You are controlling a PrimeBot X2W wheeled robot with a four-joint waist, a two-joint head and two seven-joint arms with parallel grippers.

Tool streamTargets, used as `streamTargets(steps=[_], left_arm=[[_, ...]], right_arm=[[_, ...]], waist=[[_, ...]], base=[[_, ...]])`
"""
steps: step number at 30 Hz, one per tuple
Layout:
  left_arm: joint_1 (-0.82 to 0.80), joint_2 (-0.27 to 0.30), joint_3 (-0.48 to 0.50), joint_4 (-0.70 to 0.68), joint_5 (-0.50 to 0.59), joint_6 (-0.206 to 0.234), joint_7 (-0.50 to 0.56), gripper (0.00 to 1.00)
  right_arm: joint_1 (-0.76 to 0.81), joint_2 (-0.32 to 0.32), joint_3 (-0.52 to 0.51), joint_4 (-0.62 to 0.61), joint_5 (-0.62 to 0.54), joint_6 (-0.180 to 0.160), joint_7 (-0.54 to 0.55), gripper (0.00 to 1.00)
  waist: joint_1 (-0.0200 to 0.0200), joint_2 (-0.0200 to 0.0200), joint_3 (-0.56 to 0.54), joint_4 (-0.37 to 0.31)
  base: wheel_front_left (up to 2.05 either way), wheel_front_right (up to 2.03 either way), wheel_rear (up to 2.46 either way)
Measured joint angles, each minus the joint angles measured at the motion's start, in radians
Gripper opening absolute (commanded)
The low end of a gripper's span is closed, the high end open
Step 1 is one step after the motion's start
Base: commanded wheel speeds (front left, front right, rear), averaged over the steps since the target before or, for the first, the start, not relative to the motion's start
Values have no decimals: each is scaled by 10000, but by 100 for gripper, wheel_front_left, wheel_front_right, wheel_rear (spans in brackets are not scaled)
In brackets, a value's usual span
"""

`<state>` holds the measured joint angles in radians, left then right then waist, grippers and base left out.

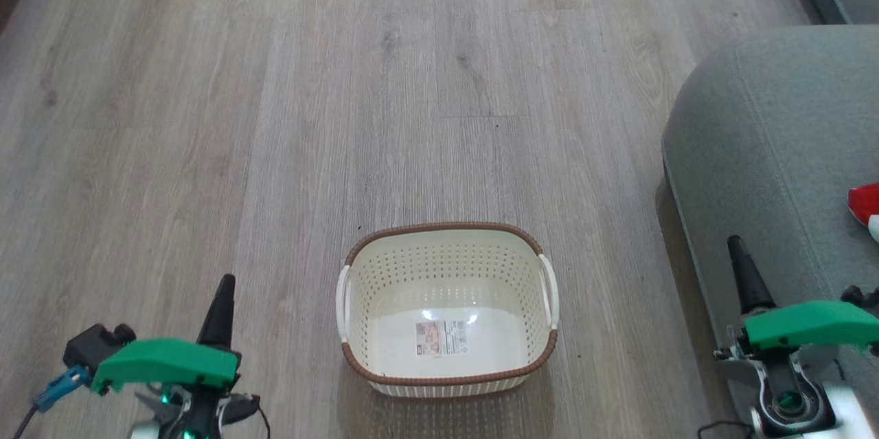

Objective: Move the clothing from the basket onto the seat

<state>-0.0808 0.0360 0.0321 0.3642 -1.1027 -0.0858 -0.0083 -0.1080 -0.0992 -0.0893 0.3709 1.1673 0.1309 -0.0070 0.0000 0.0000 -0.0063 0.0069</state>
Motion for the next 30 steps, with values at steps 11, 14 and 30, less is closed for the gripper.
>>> streamTargets(steps=[11, 14, 30], left_arm=[[1, 2, 86, -236, -1354, -92, 316, 0], [2, 2, 128, -267, -1722, -136, 395, 0], [6, 2, 337, -573, -3544, -257, 838, 0]], right_arm=[[12, 113, -105, -247, 1168, 0, 278, 0], [13, 153, -127, -299, 1496, 0, 353, 0], [183, 324, -311, -610, 3078, -2, 782, 0]], waist=[[0, 0, 26, -19], [0, 0, 33, -24], [0, 0, 68, -51]], base=[[0, 0, 0], [0, 0, 0], [0, 0, 0]])
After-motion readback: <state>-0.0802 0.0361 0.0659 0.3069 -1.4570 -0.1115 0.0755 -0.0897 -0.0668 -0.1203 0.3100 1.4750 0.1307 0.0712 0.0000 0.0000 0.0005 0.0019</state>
